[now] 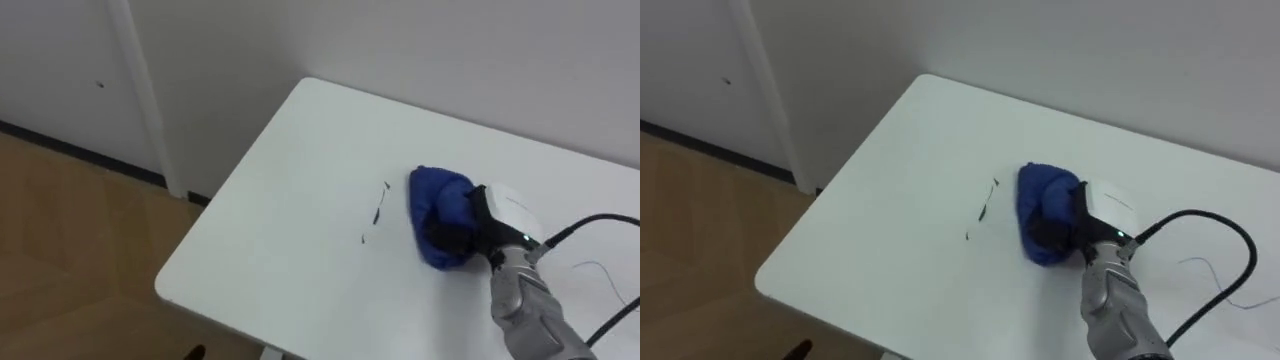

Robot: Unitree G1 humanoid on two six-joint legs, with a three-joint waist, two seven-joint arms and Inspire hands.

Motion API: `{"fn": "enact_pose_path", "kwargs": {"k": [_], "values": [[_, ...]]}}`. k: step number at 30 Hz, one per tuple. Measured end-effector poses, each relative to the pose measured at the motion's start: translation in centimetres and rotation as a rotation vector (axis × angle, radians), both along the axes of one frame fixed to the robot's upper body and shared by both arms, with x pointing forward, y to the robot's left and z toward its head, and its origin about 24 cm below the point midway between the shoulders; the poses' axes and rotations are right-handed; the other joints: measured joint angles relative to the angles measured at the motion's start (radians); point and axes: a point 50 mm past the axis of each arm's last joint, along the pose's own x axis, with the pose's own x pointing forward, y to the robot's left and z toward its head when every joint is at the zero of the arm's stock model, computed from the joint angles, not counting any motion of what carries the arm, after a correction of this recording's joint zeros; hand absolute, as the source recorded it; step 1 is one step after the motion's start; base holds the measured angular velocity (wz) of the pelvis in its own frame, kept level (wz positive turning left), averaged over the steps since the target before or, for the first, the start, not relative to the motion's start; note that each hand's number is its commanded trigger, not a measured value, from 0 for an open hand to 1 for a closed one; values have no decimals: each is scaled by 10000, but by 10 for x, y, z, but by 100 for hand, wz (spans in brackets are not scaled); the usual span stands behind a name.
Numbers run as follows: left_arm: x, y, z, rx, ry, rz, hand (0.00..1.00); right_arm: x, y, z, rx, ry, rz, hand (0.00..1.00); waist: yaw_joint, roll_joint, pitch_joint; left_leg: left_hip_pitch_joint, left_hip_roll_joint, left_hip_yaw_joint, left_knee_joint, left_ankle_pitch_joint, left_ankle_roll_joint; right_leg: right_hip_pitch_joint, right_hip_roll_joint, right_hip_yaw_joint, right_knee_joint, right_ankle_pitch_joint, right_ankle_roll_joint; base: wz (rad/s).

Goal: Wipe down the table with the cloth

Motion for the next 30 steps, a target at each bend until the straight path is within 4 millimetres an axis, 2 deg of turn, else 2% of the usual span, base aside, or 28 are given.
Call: {"fn": "enact_pose_path", "kwargs": {"k": [3,5,6,8,10,12,15,17,21,22,23,25,26,27,28,30], "values": [[-7,6,0,95,110,168,0,-8,-9,-5,207,-71,-230,100,-105,-42,21,28,-14,4,-2,-4,7,69,-21,-49,-48,-1,1,8],[-20,18,2,297,264,446,0,-24,-24,-15,667,-88,-949,100,-233,-69,23,70,-39,-198,-2,-20,33,206,-61,-372,-51,-7,11,27],[-24,21,2,346,257,635,0,-28,-30,-16,725,-111,-1249,100,-258,-71,18,73,-53,-235,-6,-28,46,237,-84,-387,-54,-21,34,30],[-39,30,4,579,505,1049,0,-40,-51,-19,860,-180,-2274,100,-384,-94,3,81,-142,-317,4,-50,86,369,-186,-501,-137,-69,113,29],[-54,45,8,1007,764,1570,0,-62,-82,-24,896,-35,-3779,100,-602,-152,-48,103,-235,-527,9,-29,141,532,-273,-561,-218,-95,156,37],[-56,54,12,1283,812,1745,0,-78,-99,-27,716,123,-4639,100,-701,-179,-70,182,-253,-529,15,-27,159,634,-299,-545,-206,-102,167,24],[-47,56,15,1352,492,1700,0,-84,-104,-29,824,177,-5026,100,-794,-153,-101,289,-268,-509,20,-51,200,744,-312,-488,-204,-107,174,-2],[-36,53,15,1277,258,1495,0,-80,-101,-29,814,193,-4900,100,-754,-145,-104,298,-258,-435,1,-51,200,722,-316,-459,-202,-110,181,-15],[-11,33,10,900,-32,715,0,-54,-81,-25,821,169,-4375,100,-636,-50,-107,317,-184,-123,-17,-61,165,621,-225,-202,-193,-110,180,-33],[-1,25,8,700,-190,525,0,-48,-72,-23,679,226,-4070,100,-433,-34,-109,314,-123,-2,-14,-81,120,495,-144,0,-160,-79,129,-45],[4,22,8,617,-278,449,0,-42,-65,-22,600,255,-3785,100,-381,-27,-103,299,-90,-1,-11,-91,104,427,-93,67,-147,-51,83,-64],[18,8,5,186,-572,604,0,-24,-31,-14,385,239,-2226,100,-118,-20,-86,285,48,-14,-14,-119,22,167,79,42,-2,27,-44,-62],[20,5,4,97,-581,602,0,-20,-19,-12,362,221,-1747,100,-82,-19,-84,285,79,-28,-14,-129,-1,136,122,24,2,47,-77,-43],[22,-1,3,-48,-594,536,0,-13,3,-8,453,110,-875,100,-67,-2,-67,258,153,-43,11,-171,-67,104,203,-14,-19,74,-123,-11],[24,-7,2,-219,-618,456,0,-9,21,-7,703,53,-236,100,-83,3,-22,215,178,-94,48,-188,-97,99,222,-115,-9,46,-170,12],[25,-11,1,-360,-593,229,0,-6,27,-4,714,-76,177,100,-177,6,25,32,164,-274,165,-196,-113,66,199,-316,-9,-3,-215,31]]}}
